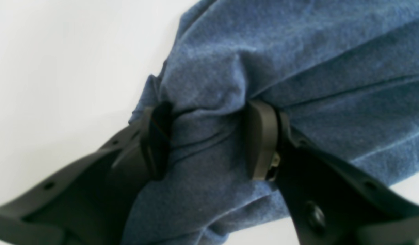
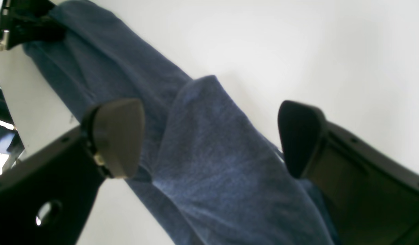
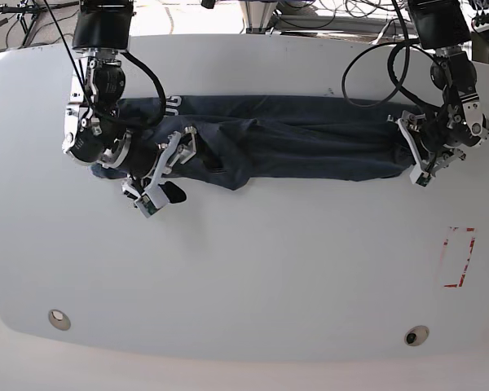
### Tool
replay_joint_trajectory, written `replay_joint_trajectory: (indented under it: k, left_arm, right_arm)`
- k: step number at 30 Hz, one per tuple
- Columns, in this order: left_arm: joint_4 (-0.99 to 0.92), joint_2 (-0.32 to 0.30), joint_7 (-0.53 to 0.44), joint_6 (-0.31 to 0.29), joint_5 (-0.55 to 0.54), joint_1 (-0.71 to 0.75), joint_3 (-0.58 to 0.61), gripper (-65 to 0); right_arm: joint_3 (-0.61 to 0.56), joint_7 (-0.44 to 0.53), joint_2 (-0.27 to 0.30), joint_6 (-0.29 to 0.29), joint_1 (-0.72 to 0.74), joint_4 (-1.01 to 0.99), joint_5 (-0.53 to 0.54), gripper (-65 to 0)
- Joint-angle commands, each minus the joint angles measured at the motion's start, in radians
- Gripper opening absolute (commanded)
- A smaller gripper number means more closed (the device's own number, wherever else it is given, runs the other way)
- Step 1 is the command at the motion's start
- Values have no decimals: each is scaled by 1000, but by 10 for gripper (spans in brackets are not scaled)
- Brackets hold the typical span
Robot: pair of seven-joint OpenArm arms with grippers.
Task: Fold the T-shirt properly
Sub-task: 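Release the shirt end with the left gripper and lift it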
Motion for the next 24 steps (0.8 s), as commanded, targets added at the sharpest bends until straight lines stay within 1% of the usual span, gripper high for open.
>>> replay_joint_trajectory:
  k: [1, 3, 4, 5, 8, 9, 10, 11, 12, 14, 18, 22, 24]
  left_arm:
    - [-6, 0, 56, -4, 38, 10, 7, -350]
    - [-6, 0, 56, -4, 36, 10, 7, -350]
    - [-6, 0, 56, -4, 36, 10, 7, -350]
    - [-6, 0, 56, -4, 36, 10, 7, -350]
    - [-6, 0, 56, -4, 36, 10, 7, -350]
    - [-6, 0, 56, -4, 36, 10, 7, -350]
    - [-6, 0, 56, -4, 36, 11, 7, -350]
    - [-6, 0, 56, -4, 36, 11, 7, -350]
    - [-6, 0, 56, -4, 36, 13, 7, -350]
    - [-6, 0, 56, -4, 36, 13, 7, -350]
    - [-6, 0, 56, -4, 36, 16, 6, -350]
    - [-8, -1, 56, -4, 39, 31, 4, -350]
    - [-8, -1, 54, -4, 39, 39, 4, -350]
  right_arm:
    - [44, 16, 15, 3, -21, 53, 8, -160]
    - [78, 16, 16, 3, -52, 61, 4, -235]
    - [87, 16, 16, 3, -59, 61, 2, -260]
    - [112, 16, 16, 3, -75, 56, 2, -325]
    - [152, 16, 15, 3, -104, 32, 1, -479]
    - [156, 16, 15, 3, -110, 18, 1, -517]
    - [158, 19, 16, 3, -118, -4, -1, -569]
    - [158, 22, 19, 3, -121, -24, -4, -599]
    - [161, 30, 27, 3, -125, -45, -15, -614]
    - [163, 50, 45, 3, -133, -76, -36, -614]
    - [161, 112, 75, 3, -138, -151, -107, -580]
    - [164, 149, 81, 3, -131, -255, -190, -560]
    - [166, 166, 81, 3, -121, -298, -240, -561]
